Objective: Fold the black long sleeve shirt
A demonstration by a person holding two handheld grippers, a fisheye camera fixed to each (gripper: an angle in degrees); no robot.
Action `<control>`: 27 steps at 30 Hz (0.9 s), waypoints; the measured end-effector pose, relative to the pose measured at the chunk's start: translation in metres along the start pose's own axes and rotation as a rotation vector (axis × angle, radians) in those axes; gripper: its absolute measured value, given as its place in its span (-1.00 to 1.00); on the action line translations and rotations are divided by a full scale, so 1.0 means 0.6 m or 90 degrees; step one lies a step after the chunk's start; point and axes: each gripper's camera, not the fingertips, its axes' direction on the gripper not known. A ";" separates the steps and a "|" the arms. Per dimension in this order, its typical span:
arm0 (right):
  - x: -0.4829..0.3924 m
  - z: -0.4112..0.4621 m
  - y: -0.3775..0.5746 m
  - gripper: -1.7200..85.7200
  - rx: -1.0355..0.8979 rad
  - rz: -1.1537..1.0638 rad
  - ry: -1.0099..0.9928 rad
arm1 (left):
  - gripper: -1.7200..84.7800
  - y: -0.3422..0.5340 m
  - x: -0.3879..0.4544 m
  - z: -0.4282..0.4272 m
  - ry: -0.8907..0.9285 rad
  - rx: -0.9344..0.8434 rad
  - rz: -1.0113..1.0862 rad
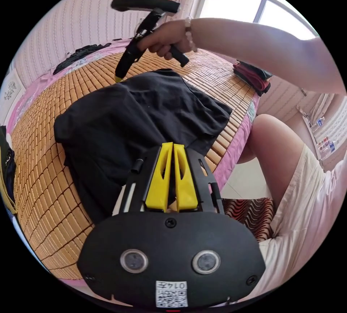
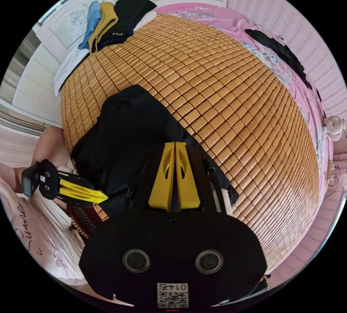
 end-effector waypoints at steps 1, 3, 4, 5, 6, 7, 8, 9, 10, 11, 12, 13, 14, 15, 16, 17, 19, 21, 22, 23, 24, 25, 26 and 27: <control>0.008 -0.028 0.062 -0.95 0.038 0.031 -0.005 | -0.92 -0.003 0.011 -0.016 -0.012 0.028 0.009; 0.015 -0.054 0.166 -0.94 0.064 0.082 0.013 | -0.80 -0.010 0.029 -0.039 -0.028 0.079 0.018; 0.017 -0.061 0.238 -0.92 0.056 0.127 0.037 | -0.74 -0.017 0.042 -0.049 -0.037 0.109 0.029; 0.018 -0.061 0.274 -0.91 0.047 0.155 0.049 | -0.70 -0.023 0.055 -0.054 -0.040 0.128 0.027; 0.019 -0.059 0.342 -0.88 0.023 0.213 0.060 | -0.68 -0.027 0.061 -0.054 -0.039 0.133 0.024; 0.018 -0.055 0.405 -0.82 0.006 0.264 0.053 | -0.66 -0.033 0.075 -0.049 -0.028 0.134 0.025; 0.017 -0.053 0.433 -0.80 0.004 0.289 0.045 | -0.65 -0.039 0.091 -0.040 -0.009 0.130 0.042; 0.014 -0.051 0.484 -0.76 0.017 0.333 0.019 | -0.65 -0.043 0.101 -0.035 -0.002 0.126 0.053; 0.012 -0.048 0.526 -0.74 0.039 0.369 -0.002 | -0.64 -0.049 0.120 -0.025 0.004 0.116 0.069; 0.012 -0.043 0.543 -0.74 0.046 0.386 -0.008 | -0.64 -0.057 0.139 -0.014 0.008 0.105 0.083; 0.014 -0.028 0.573 -0.74 0.046 0.409 -0.026 | -0.63 -0.061 0.148 -0.009 0.012 0.100 0.089; 0.019 -0.010 0.595 -0.76 0.038 0.426 -0.058 | -0.61 -0.070 0.163 0.002 0.026 0.089 0.097; 0.020 -0.009 0.605 -0.77 0.056 0.433 -0.063 | -0.60 -0.078 0.177 0.015 0.040 0.076 0.103; 0.020 -0.009 0.620 -0.81 0.084 0.423 -0.088 | -0.59 -0.083 0.183 0.021 0.046 0.068 0.107; 0.022 -0.007 0.632 -0.86 0.098 0.425 -0.112 | -0.58 -0.090 0.194 0.033 0.056 0.053 0.114; 0.022 -0.007 0.637 -0.89 0.104 0.423 -0.123 | -0.58 -0.096 0.203 0.044 0.062 0.046 0.123; 0.017 -0.016 0.658 -0.92 0.137 0.394 -0.150 | -0.58 -0.102 0.214 0.057 0.058 0.034 0.137; 0.016 -0.029 0.678 -0.94 0.184 0.387 -0.193 | -0.59 -0.109 0.222 0.070 0.049 0.022 0.144; 0.017 -0.036 0.694 -0.94 0.226 0.388 -0.242 | -0.63 -0.114 0.225 0.077 0.048 0.009 0.142; 0.017 -0.037 0.701 -0.94 0.247 0.388 -0.272 | -0.72 -0.119 0.225 0.081 0.039 -0.012 0.123; 0.018 -0.035 0.717 -0.94 0.283 0.397 -0.334 | -0.78 -0.121 0.224 0.082 0.030 -0.023 0.109; 0.016 -0.025 0.733 -0.94 0.312 0.419 -0.386 | -0.86 -0.121 0.223 0.077 0.017 -0.032 0.096; 0.013 -0.018 0.742 -0.94 0.324 0.432 -0.404 | -0.91 -0.116 0.225 0.066 0.027 -0.019 0.113; 0.005 -0.010 0.761 -0.93 0.350 0.449 -0.411 | -0.92 -0.111 0.225 0.060 0.032 -0.010 0.118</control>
